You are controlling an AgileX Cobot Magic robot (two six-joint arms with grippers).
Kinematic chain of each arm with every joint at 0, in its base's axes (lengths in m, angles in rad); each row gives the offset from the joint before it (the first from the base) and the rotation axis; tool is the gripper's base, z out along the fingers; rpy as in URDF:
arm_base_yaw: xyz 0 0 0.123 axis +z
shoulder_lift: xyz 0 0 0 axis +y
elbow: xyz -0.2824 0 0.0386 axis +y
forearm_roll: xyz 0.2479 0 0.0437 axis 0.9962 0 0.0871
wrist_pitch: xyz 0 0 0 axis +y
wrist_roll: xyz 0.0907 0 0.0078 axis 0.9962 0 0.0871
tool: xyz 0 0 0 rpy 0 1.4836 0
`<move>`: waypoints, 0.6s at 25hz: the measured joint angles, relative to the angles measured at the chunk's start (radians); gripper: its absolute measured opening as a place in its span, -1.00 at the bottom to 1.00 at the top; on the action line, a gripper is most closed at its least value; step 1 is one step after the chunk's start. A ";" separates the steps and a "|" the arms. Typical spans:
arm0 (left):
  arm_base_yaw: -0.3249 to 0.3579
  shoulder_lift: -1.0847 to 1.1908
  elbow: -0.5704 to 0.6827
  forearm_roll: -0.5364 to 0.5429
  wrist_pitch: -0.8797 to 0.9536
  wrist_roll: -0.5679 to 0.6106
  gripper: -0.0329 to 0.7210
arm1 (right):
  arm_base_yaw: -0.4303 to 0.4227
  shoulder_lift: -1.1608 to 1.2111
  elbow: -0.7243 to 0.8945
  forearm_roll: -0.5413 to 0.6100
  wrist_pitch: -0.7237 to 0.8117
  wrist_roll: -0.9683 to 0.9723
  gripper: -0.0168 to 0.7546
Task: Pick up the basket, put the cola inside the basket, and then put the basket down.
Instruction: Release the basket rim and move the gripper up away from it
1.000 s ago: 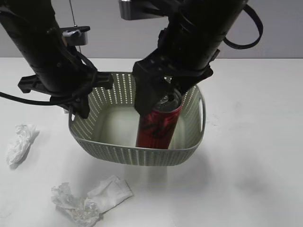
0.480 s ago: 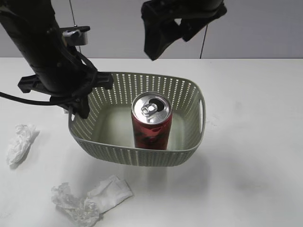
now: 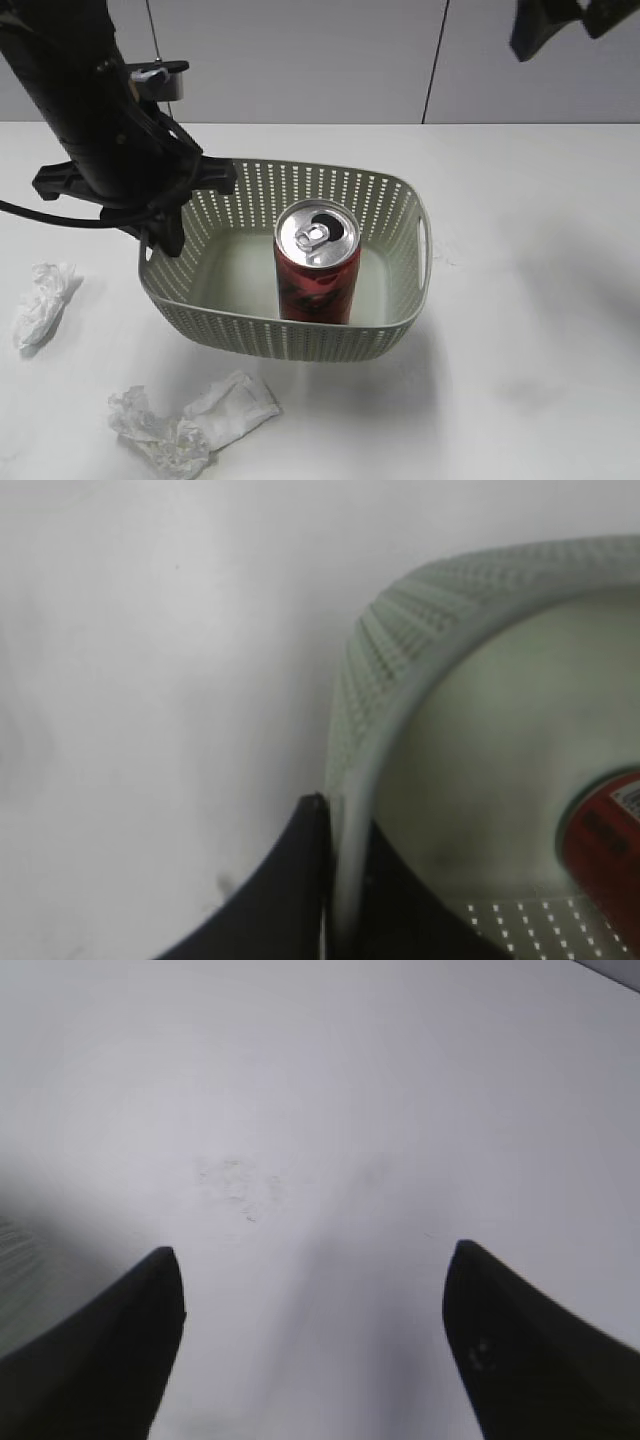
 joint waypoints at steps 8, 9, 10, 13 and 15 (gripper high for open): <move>0.000 0.000 0.000 -0.002 0.019 0.000 -0.92 | -0.157 -0.062 0.046 0.088 0.002 0.001 0.57; 0.000 0.000 0.000 -0.003 0.019 0.000 -0.92 | -0.157 -0.088 0.064 0.095 0.002 0.001 0.57; 0.000 0.000 0.000 -0.004 0.020 0.000 -0.92 | -0.157 -0.118 0.092 0.097 0.002 0.001 0.57; 0.000 0.000 0.000 -0.006 0.021 0.000 -0.92 | -0.157 -0.218 0.196 0.102 0.002 0.001 0.57; 0.000 0.000 0.000 -0.006 0.021 0.000 -0.92 | -0.157 -0.291 0.291 0.101 0.002 0.001 0.57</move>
